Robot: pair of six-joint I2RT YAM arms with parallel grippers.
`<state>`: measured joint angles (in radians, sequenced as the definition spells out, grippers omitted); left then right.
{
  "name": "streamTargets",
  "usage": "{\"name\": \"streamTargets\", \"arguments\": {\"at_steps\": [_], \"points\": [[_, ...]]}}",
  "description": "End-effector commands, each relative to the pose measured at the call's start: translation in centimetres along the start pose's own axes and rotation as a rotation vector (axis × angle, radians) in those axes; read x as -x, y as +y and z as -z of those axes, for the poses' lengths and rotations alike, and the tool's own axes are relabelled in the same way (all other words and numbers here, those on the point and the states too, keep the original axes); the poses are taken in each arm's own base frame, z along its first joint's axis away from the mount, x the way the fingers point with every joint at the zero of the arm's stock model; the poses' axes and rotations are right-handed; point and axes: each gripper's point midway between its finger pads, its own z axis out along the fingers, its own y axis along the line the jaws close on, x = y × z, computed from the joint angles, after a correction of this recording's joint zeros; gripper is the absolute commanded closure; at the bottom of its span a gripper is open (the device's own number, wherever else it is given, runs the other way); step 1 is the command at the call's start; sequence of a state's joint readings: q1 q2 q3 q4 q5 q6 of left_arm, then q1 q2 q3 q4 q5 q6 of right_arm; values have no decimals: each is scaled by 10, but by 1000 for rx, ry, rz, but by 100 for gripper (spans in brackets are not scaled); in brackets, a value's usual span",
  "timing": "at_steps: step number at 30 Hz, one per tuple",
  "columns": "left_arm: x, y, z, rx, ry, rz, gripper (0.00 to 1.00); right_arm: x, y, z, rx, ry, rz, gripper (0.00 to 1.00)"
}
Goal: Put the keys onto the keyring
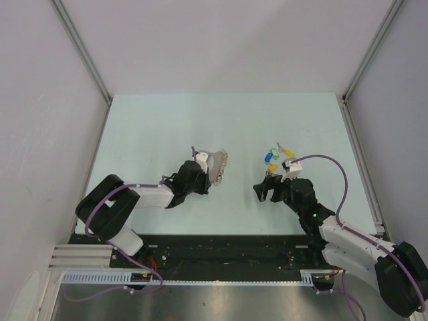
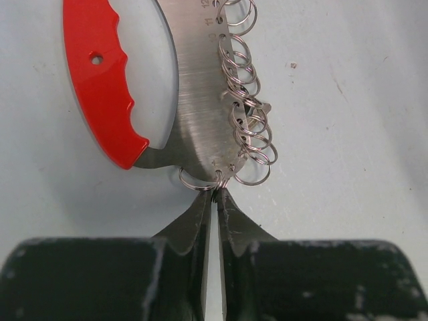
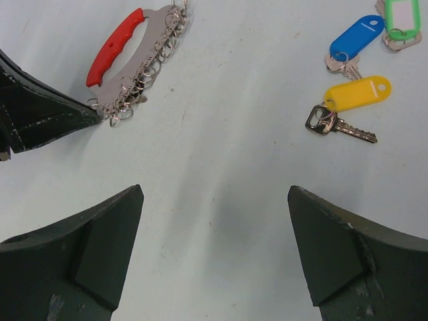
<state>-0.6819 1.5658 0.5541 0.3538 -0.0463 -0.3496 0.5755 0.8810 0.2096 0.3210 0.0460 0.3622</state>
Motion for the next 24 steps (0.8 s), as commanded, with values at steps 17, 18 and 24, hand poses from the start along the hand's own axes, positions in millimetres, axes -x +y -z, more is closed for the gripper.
{"name": "streamTargets", "arguments": {"at_steps": [17, 18, 24], "points": [[67, -19, 54, -87, -219, -141, 100, 29, 48, 9, 209, -86, 107, 5], [71, -20, 58, -90, -234, -149, 99, 28, 55, 12, 232, -83, 132, 5], [104, -45, 93, -209, -378, -197, 100, 57, 102, 28, 350, -169, 270, 5]]}}
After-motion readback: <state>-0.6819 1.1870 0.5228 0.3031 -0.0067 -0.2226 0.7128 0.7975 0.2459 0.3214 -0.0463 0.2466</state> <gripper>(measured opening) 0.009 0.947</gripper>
